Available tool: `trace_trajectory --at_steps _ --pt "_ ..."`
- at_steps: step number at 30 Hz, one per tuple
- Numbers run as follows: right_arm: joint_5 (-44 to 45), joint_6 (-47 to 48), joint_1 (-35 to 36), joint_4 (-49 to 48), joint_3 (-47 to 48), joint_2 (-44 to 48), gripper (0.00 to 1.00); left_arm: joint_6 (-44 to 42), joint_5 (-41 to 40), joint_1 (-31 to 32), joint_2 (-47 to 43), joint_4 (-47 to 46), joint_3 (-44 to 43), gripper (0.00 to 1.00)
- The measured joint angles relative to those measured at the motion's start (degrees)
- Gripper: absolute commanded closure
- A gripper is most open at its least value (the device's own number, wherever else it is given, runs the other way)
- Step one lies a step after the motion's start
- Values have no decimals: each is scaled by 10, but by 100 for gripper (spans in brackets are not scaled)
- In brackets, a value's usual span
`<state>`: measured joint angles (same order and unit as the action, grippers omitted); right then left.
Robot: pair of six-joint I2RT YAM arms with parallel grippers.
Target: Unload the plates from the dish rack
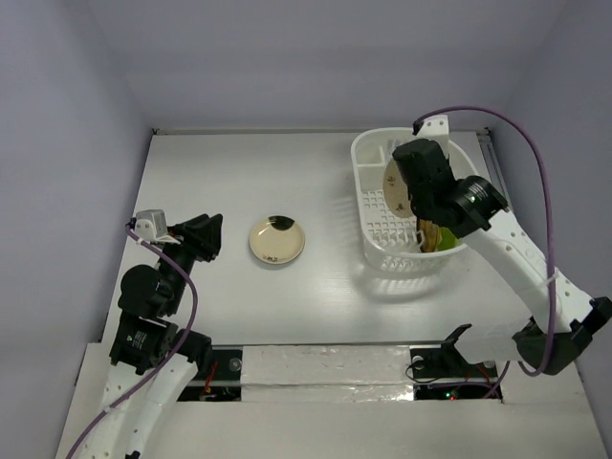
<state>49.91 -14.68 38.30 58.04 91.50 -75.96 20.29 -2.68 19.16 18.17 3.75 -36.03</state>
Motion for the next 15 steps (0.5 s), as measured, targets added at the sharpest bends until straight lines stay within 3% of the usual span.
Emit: trace_trajectory --at_steps 7,15 --pt "-153 -24 46 -181 -86 30 100 0 0 0 0 0 0 57" --pt "-330 -87 83 -349 -118 -139 100 0 0 0 5 0 0 51"
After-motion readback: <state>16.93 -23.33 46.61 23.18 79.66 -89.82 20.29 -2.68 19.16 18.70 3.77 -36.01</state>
